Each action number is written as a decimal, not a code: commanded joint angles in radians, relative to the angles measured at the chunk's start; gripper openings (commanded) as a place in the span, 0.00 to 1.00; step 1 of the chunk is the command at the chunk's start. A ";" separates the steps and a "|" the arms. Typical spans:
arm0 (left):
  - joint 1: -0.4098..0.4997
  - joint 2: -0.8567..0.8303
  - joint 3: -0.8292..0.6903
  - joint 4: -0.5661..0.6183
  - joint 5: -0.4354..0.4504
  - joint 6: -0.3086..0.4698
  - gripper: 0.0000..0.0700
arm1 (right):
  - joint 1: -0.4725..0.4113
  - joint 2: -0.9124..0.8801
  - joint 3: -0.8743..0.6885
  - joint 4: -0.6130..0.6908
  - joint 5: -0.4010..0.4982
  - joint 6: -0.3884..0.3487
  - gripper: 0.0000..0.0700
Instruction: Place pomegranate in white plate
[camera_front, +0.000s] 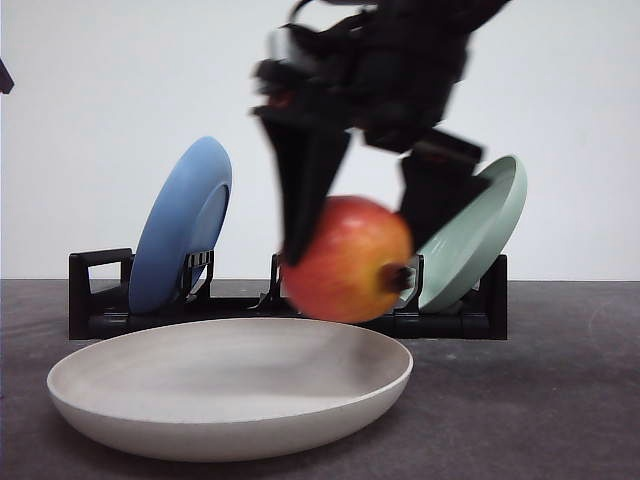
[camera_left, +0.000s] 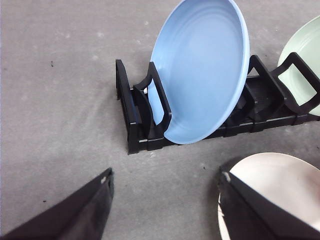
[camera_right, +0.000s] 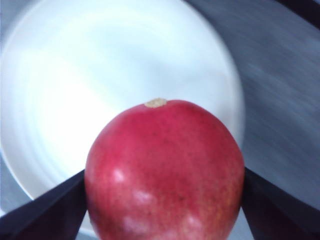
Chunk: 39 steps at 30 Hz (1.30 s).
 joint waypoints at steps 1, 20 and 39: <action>-0.001 0.005 0.009 0.010 -0.003 -0.008 0.56 | 0.022 0.042 0.032 0.018 -0.011 -0.022 0.69; -0.001 0.005 0.009 0.010 -0.003 -0.008 0.56 | 0.059 0.134 0.035 0.119 -0.037 -0.018 0.75; -0.001 0.005 0.009 0.010 -0.003 -0.008 0.56 | 0.071 0.114 0.029 0.108 -0.033 -0.024 0.92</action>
